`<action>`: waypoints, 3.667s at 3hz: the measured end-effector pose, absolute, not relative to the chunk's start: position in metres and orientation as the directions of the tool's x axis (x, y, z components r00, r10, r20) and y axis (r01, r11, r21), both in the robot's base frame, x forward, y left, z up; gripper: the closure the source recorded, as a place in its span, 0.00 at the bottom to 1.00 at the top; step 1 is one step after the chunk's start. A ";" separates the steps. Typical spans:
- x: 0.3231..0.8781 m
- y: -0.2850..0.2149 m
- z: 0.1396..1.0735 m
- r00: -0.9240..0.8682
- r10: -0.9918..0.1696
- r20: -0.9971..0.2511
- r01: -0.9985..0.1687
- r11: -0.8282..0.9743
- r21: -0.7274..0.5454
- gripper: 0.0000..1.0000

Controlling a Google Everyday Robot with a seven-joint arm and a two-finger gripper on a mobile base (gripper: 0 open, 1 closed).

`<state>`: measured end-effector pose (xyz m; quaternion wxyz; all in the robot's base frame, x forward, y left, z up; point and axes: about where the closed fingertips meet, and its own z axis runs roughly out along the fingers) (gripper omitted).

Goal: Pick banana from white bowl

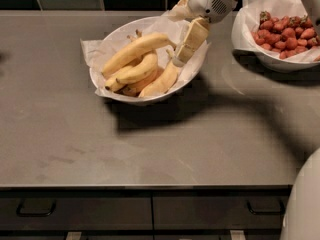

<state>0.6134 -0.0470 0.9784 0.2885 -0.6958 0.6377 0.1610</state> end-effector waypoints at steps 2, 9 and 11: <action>0.627 -0.044 0.970 0.122 -0.781 -0.612 -0.979 0.005 -0.202 0.54; 0.677 -0.011 0.934 0.139 -0.766 -0.628 -0.985 -0.043 -0.165 0.77; 0.675 -0.018 0.946 0.150 -0.762 -0.630 -0.979 -0.024 -0.204 1.00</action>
Offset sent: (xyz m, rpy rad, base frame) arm 0.0352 0.0067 -0.0085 0.0424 -0.0239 -0.0206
